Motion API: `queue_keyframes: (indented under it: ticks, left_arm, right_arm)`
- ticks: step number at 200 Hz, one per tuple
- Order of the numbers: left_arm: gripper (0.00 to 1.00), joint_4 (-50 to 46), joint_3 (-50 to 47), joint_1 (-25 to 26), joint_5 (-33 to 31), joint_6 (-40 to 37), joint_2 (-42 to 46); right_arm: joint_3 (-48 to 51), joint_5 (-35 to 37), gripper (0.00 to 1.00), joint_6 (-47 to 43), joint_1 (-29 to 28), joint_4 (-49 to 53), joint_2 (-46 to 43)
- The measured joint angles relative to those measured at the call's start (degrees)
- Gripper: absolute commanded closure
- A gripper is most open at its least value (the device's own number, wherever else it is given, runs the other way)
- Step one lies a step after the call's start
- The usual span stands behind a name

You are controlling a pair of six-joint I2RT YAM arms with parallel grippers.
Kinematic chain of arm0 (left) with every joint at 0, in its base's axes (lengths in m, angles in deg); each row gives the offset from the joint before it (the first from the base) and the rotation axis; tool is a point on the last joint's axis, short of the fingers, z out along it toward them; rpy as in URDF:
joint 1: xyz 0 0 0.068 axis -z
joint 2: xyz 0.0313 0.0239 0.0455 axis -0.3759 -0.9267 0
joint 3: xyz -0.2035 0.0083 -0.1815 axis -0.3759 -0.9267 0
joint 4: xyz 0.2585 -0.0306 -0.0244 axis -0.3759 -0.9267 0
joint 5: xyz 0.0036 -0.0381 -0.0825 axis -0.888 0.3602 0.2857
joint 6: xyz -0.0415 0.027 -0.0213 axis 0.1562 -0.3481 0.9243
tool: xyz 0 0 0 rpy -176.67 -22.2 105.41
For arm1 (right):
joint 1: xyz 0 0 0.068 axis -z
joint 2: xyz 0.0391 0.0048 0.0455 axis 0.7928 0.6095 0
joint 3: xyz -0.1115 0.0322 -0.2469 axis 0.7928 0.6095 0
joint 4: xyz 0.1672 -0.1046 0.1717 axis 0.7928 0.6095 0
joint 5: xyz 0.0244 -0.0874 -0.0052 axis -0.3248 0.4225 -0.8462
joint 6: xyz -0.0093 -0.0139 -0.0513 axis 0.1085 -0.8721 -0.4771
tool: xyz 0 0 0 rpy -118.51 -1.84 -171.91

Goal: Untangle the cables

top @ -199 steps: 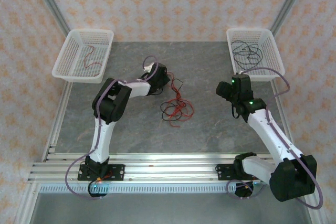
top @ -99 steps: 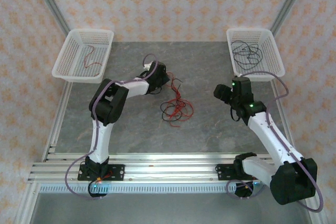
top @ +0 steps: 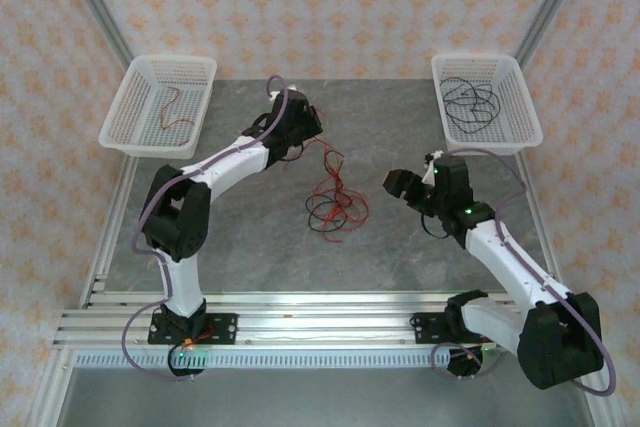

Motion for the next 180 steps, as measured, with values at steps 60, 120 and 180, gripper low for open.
queue_keyframes:
  ticks: [60,120,180]
  left_arm:
    - [1.00,-2.78,0.00,2.60,0.81,-1.53,5.68]
    - [1.00,-6.05,1.88,4.11,0.50,-2.93,12.41]
    - [1.00,-6.69,2.03,5.77,0.09,-2.97,17.75]
  right_arm:
    - [-0.63,-1.42,0.28,2.58,-7.93,-5.42,7.39]
    - [-5.64,4.24,0.33,3.19,-15.87,-6.78,16.87]
    - [-12.02,18.71,0.36,2.25,-24.09,-6.25,27.56]
